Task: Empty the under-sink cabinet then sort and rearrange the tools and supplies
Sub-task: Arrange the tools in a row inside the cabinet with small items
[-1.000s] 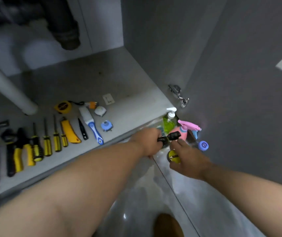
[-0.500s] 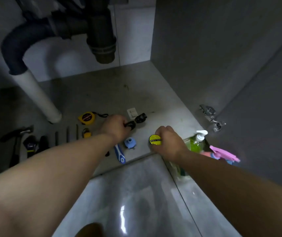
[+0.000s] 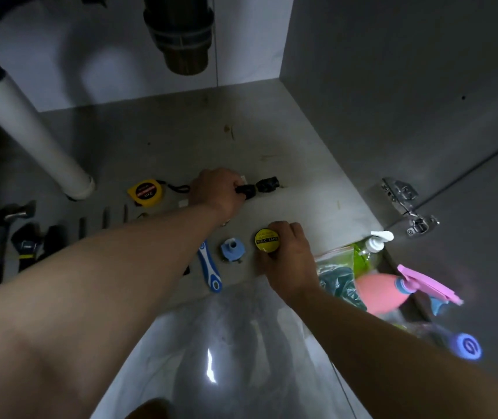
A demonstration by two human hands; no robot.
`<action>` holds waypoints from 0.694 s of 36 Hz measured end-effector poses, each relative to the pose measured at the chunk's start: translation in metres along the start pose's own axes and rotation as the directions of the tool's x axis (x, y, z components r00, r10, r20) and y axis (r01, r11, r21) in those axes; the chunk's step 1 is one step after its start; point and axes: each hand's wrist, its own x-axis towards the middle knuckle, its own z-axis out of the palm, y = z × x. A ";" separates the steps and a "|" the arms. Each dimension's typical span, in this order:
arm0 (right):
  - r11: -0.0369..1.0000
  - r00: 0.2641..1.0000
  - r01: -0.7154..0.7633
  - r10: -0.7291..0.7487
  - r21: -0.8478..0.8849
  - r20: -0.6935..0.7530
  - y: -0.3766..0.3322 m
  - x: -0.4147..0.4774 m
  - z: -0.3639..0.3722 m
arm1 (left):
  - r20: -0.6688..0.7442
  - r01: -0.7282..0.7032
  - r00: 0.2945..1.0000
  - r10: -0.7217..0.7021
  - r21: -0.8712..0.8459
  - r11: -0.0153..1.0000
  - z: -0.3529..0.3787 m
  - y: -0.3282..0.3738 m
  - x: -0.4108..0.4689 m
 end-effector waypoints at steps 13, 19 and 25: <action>0.994 0.998 -0.055 0.053 0.098 0.017 -0.001 0.000 0.005 | 0.006 0.097 0.995 -0.098 0.093 0.991 0.007 -0.003 0.003; 0.994 0.999 -0.047 0.045 0.097 0.023 0.001 0.000 0.007 | -0.075 0.134 0.989 -0.127 0.093 0.987 0.011 0.001 -0.004; 0.994 0.999 -0.021 0.016 0.109 0.046 0.002 0.004 0.003 | -0.074 0.046 0.997 -0.030 0.229 0.972 0.026 0.004 -0.023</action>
